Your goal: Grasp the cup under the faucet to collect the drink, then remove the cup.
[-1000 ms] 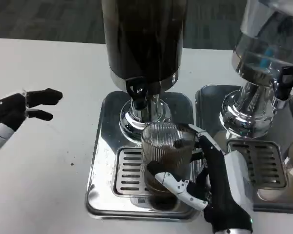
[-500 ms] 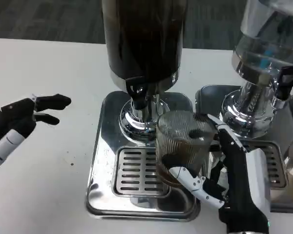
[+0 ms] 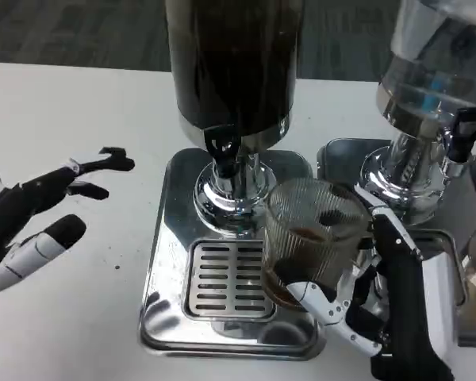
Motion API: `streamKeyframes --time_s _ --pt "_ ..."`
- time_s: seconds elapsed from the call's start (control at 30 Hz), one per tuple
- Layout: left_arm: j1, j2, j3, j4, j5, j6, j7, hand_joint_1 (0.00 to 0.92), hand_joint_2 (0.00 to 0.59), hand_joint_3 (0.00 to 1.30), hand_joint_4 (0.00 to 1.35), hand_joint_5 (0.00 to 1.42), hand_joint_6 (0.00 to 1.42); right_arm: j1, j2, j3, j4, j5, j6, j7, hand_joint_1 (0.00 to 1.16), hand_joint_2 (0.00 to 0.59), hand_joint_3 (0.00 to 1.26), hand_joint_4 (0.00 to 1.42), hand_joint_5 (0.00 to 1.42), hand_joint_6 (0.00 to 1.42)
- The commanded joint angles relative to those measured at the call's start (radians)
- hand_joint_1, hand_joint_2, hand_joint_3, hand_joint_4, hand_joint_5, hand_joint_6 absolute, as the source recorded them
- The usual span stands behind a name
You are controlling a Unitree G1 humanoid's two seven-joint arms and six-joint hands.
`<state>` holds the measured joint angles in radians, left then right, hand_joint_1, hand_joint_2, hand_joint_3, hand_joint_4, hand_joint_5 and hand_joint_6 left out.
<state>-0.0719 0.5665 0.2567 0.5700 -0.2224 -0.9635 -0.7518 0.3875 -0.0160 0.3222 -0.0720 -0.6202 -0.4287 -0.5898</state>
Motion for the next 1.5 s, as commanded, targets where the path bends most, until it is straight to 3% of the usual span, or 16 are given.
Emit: streamKeyframes --time_s 0.03,0.27,0.53,0.8,1.5 --pt "0.017 0.023 -0.008 0.01 0.037 -0.041 0.028 0.0 0.148 0.27 0.11 0.13 0.34 0.024 0.002 0.006 -0.048 -0.004 -0.074 -0.024 0.69 0.219 0.51 0.67 0.92 1.25" --pt "0.04 0.037 -0.015 0.005 0.092 -0.117 0.067 0.0 0.152 0.19 0.02 0.06 0.3 0.078 0.001 0.007 -0.091 -0.001 -0.102 -0.012 0.7 0.213 0.52 0.68 0.93 1.25" --pt "0.128 0.054 -0.04 -0.06 0.063 -0.17 0.068 0.0 0.15 0.13 0.0 0.03 0.29 0.116 -0.002 -0.001 -0.129 0.007 -0.119 0.003 0.71 0.213 0.52 0.69 0.93 1.26" --pt "0.218 0.108 -0.056 -0.151 0.103 -0.305 0.094 0.0 0.144 0.07 0.0 0.0 0.13 0.154 -0.009 0.007 -0.172 0.013 -0.137 0.032 0.72 0.214 0.53 0.7 0.95 1.26" --pt "0.293 0.221 -0.159 -0.202 0.06 -0.365 0.135 0.0 0.137 0.07 0.0 0.0 0.12 0.225 -0.022 -0.009 -0.223 0.021 -0.183 0.059 0.72 0.214 0.54 0.7 0.95 1.26"
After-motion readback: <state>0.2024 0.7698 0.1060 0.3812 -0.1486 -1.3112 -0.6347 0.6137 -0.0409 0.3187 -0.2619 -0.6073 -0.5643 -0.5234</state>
